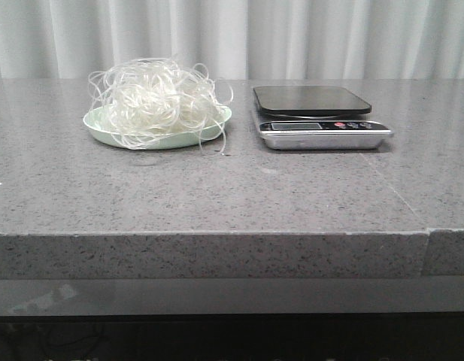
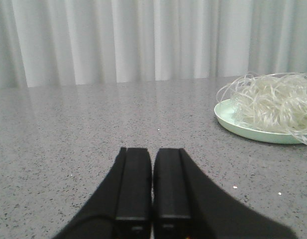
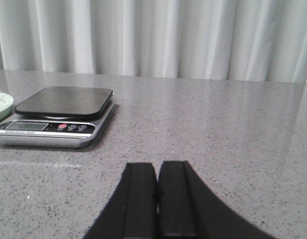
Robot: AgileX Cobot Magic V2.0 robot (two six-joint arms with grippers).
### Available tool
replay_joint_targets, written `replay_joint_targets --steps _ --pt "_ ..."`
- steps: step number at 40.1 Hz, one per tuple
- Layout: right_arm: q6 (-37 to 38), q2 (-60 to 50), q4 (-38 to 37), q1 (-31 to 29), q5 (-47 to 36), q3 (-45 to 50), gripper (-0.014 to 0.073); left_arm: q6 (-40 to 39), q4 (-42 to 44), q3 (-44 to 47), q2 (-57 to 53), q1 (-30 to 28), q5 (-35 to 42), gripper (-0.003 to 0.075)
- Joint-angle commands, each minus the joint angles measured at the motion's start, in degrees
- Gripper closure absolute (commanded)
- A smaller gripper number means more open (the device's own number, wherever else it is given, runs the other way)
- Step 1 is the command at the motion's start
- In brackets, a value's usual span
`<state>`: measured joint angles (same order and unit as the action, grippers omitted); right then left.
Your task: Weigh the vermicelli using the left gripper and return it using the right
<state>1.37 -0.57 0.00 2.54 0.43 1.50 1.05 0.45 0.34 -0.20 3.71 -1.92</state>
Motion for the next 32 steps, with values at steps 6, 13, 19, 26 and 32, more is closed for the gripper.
replay_joint_targets --steps 6,13,19,26,32 --pt "0.0 -0.9 1.9 -0.7 -5.3 -0.2 0.0430 -0.5 -0.5 2.0 -1.3 -0.1 4.6 0.0565" --pt "0.0 -0.9 2.0 -0.7 -5.2 -0.2 0.0430 -0.5 -0.5 2.0 -1.3 -0.1 4.6 0.0565" --pt "0.0 -0.9 2.0 -0.7 -5.2 -0.2 0.0430 -0.5 -0.5 2.0 -1.3 -0.1 4.6 0.0565" --pt "0.0 -0.9 2.0 -0.7 -5.2 -0.2 0.0430 -0.5 -0.5 2.0 -1.3 -0.1 4.6 0.0565" --pt "0.0 -0.9 2.0 -0.7 -5.2 -0.2 0.0430 -0.5 -0.5 2.0 -1.3 -0.1 4.6 0.0565"
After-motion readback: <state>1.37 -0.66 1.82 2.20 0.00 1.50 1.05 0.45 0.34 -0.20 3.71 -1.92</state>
